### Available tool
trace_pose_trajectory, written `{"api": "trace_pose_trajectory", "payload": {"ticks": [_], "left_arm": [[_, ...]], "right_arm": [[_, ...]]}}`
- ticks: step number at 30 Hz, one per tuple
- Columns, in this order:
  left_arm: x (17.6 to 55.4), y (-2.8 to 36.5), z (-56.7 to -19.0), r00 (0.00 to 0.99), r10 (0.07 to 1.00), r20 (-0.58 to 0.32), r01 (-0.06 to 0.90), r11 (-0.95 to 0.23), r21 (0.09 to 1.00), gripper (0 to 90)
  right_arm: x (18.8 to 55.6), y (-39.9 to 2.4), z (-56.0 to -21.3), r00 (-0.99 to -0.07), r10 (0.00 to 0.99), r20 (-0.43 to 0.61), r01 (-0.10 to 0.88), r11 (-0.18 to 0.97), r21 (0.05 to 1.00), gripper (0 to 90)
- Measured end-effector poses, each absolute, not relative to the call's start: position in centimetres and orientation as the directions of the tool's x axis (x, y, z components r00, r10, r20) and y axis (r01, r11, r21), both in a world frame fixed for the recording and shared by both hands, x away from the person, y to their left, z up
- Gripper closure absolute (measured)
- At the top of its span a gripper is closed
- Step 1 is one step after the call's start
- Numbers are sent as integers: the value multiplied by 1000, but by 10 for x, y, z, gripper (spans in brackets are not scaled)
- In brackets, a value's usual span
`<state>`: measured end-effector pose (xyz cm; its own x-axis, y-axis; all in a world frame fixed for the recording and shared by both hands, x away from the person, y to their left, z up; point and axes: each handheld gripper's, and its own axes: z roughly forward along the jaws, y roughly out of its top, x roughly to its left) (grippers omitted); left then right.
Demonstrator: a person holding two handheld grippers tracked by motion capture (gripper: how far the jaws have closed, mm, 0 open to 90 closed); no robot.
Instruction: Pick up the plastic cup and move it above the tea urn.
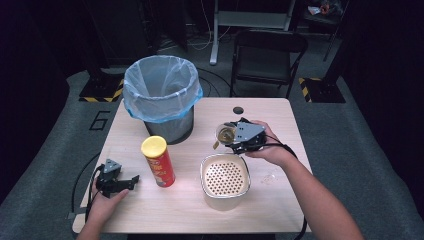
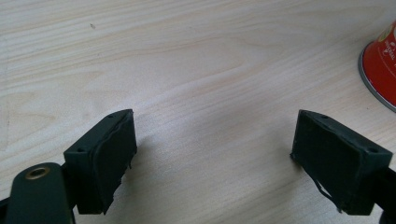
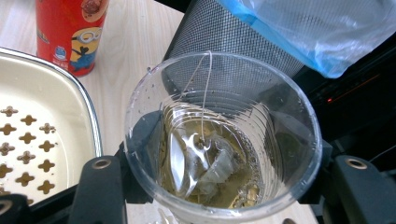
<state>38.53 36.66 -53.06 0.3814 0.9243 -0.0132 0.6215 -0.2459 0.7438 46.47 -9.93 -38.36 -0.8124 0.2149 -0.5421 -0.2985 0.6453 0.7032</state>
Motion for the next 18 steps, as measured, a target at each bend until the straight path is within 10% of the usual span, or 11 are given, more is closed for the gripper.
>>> {"api": "trace_pose_trajectory", "payload": {"ticks": [18], "left_arm": [[385,367,-531,381,924,-13,621,-245,744,133]], "right_arm": [[438,-88,-394,-683,119,-720,-428,733,528,402]]}}
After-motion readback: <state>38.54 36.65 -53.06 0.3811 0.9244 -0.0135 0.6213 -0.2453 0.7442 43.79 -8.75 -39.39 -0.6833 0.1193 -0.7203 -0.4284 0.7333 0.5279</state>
